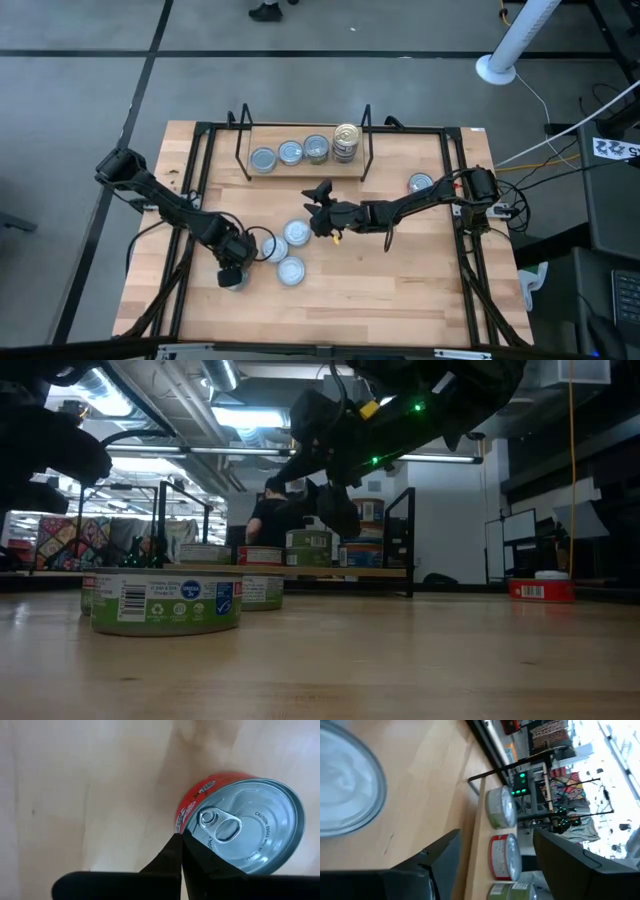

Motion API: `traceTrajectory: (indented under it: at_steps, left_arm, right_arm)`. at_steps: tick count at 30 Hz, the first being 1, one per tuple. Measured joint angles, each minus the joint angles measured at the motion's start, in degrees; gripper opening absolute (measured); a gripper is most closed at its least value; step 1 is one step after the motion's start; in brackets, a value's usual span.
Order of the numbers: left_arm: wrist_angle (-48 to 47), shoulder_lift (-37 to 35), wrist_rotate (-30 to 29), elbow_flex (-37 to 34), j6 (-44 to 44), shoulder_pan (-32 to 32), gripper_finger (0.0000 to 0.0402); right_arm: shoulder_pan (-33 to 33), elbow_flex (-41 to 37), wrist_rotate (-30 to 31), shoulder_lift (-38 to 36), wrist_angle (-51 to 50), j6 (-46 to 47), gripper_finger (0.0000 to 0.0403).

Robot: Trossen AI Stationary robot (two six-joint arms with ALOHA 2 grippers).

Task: Stack canned seafood by type on shelf
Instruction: Stack the red tuna can on top of the red tuna can on the shelf

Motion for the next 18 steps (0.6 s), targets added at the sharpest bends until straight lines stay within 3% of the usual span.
traceTrajectory:
  at_steps: [11, 18]
  left_arm:
    - [1.3, -0.9, -9.4, -0.1, -8.1, 0.0, 0.0]
    - [-0.2, -4.6, -16.3, -0.3, -10.4, 0.1, 0.0]
  right_arm:
    - [0.0, 0.0, -7.9, 0.0, -8.9, 4.6, 0.025]
    - [0.0, 0.0, -8.6, 0.0, -8.9, 4.7, 0.025]
